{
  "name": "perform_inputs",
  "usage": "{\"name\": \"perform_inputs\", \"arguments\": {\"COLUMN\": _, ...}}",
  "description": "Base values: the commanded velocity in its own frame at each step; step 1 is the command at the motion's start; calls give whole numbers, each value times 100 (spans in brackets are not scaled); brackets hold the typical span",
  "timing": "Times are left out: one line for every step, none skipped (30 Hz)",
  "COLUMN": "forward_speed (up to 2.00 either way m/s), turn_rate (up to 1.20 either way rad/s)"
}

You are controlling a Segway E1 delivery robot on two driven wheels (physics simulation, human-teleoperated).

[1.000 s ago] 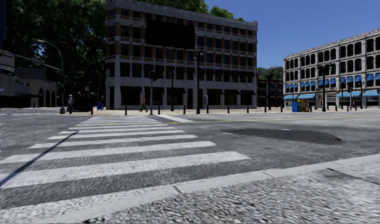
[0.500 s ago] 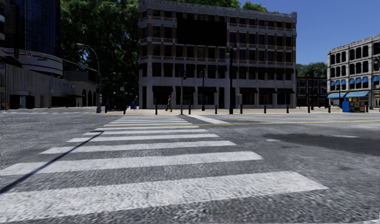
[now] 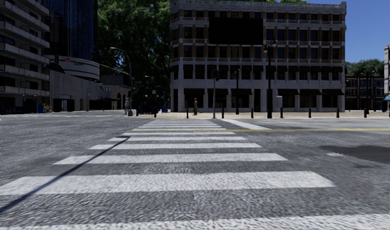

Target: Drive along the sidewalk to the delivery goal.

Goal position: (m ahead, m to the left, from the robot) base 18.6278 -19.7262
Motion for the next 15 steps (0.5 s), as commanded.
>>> {"name": "perform_inputs", "arguments": {"forward_speed": 126, "turn_rate": 0}}
{"name": "perform_inputs", "arguments": {"forward_speed": 126, "turn_rate": 0}}
{"name": "perform_inputs", "arguments": {"forward_speed": 126, "turn_rate": 0}}
{"name": "perform_inputs", "arguments": {"forward_speed": 126, "turn_rate": 0}}
{"name": "perform_inputs", "arguments": {"forward_speed": 126, "turn_rate": 0}}
{"name": "perform_inputs", "arguments": {"forward_speed": 126, "turn_rate": 0}}
{"name": "perform_inputs", "arguments": {"forward_speed": 126, "turn_rate": 0}}
{"name": "perform_inputs", "arguments": {"forward_speed": 126, "turn_rate": 0}}
{"name": "perform_inputs", "arguments": {"forward_speed": 126, "turn_rate": 0}}
{"name": "perform_inputs", "arguments": {"forward_speed": 126, "turn_rate": 0}}
{"name": "perform_inputs", "arguments": {"forward_speed": 126, "turn_rate": 0}}
{"name": "perform_inputs", "arguments": {"forward_speed": 126, "turn_rate": 0}}
{"name": "perform_inputs", "arguments": {"forward_speed": 126, "turn_rate": 0}}
{"name": "perform_inputs", "arguments": {"forward_speed": 126, "turn_rate": 0}}
{"name": "perform_inputs", "arguments": {"forward_speed": 126, "turn_rate": 0}}
